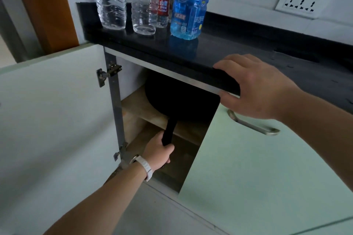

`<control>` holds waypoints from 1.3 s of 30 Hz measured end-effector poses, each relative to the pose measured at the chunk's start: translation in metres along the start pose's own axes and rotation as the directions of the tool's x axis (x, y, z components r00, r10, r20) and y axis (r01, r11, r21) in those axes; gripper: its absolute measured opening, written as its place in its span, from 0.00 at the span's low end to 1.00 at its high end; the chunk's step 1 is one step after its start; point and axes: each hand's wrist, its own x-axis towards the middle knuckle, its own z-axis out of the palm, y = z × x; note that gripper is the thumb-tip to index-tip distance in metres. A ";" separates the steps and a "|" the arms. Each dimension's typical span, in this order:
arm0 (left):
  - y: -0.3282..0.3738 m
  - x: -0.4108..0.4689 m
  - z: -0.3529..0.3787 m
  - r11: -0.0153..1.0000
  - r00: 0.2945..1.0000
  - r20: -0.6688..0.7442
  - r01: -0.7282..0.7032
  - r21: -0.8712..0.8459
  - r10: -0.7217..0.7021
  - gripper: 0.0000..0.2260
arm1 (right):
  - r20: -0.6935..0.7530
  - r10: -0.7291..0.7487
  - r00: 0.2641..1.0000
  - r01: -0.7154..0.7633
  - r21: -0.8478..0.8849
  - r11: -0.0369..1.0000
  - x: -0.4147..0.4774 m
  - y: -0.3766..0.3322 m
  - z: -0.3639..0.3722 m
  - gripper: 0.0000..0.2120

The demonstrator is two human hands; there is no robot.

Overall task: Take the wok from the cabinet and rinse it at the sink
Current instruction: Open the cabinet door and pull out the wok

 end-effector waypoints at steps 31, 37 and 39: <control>-0.028 -0.001 0.013 0.988 0.990 -0.045 0.130 -0.081 -0.134 0.11 | -0.051 0.003 0.999 -0.005 -0.029 1.000 0.002 0.002 0.006 0.32; -0.033 -0.009 0.008 0.986 0.992 -0.045 0.108 -0.124 -0.114 0.09 | -0.071 0.000 0.997 -0.003 -0.045 0.999 0.001 0.002 0.007 0.31; -0.035 -0.015 0.003 0.989 0.993 -0.045 0.102 -0.107 -0.107 0.08 | -0.070 0.002 0.998 -0.005 -0.046 0.999 0.001 0.001 0.007 0.31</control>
